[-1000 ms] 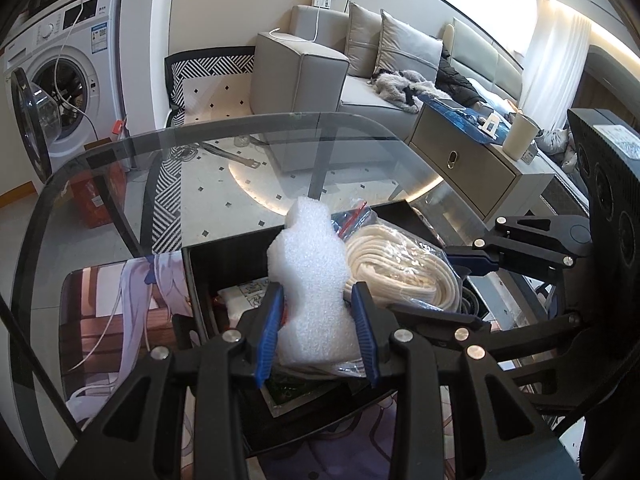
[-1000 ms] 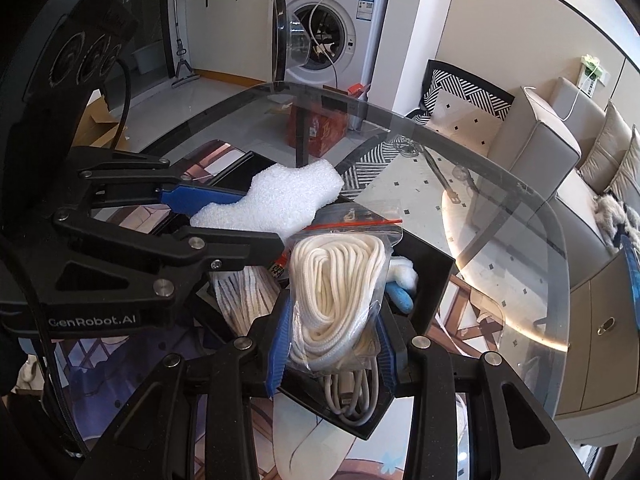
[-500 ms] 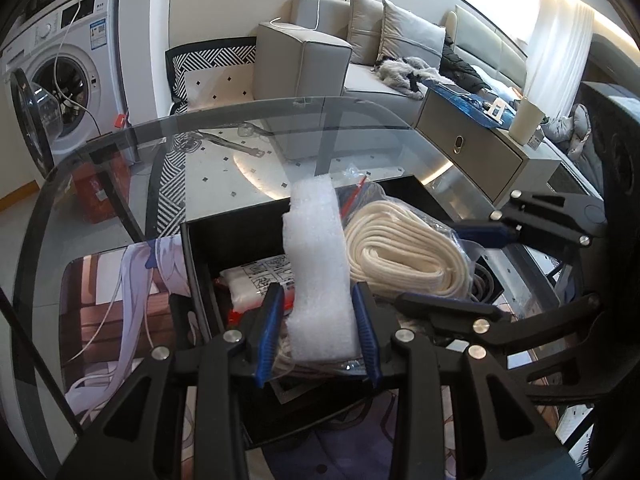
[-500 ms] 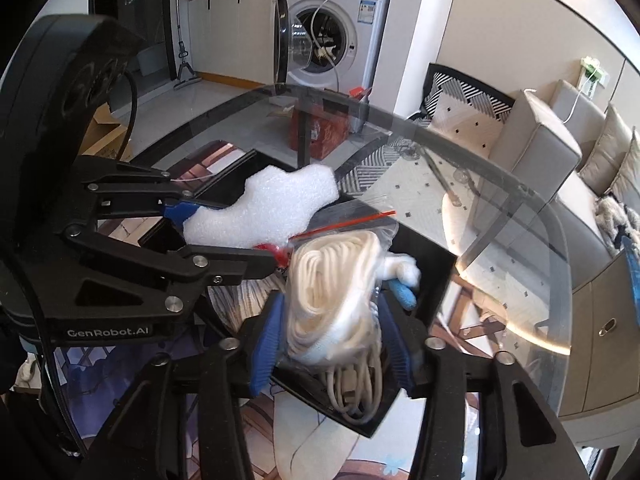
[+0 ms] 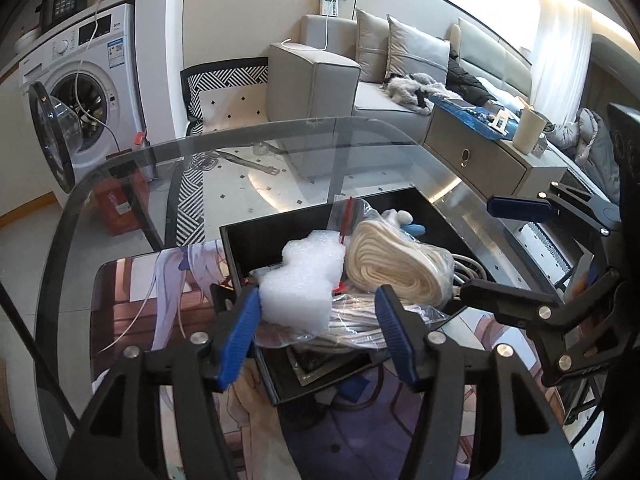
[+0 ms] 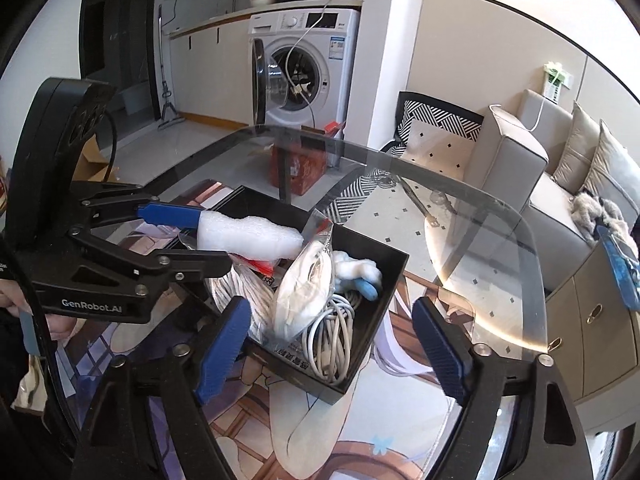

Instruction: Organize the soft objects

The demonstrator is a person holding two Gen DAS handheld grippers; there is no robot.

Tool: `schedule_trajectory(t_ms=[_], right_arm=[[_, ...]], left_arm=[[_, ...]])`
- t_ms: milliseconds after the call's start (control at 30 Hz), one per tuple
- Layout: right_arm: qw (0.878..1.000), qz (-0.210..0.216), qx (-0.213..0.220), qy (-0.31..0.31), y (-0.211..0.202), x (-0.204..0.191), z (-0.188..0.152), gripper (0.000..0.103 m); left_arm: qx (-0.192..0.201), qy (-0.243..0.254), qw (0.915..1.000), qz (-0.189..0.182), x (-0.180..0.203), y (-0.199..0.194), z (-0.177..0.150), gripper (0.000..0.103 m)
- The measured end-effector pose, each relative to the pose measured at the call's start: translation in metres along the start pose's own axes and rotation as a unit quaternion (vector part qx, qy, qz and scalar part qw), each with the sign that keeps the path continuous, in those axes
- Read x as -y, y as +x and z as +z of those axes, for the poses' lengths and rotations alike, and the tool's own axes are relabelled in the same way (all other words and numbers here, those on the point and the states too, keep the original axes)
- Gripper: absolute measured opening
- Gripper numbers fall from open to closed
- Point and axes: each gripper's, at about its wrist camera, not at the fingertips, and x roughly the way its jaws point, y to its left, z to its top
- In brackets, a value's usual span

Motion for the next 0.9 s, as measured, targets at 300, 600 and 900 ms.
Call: schedule_trajectory(t_ms=[300, 600, 900], right_arm=[[0.997, 0.011, 0.066, 0.048, -0.022, -0.003, -0.014, 0.102], [0.99, 0.008, 0.122, 0.065, -0.037, -0.017, -0.038, 0.102], [0.984, 0.009, 0.152, 0.088, -0.038, -0.02, -0.053, 0.102]], left_arm=[[0.062, -0.007, 0.9975, 0.034, -0.002, -0.029, -0.013, 0.099], [0.115, -0.017, 0.99, 0.08, -0.003, -0.045, -0.038, 0.103], [0.132, -0.012, 0.9869, 0.093, 0.004, -0.041, -0.057, 0.103]])
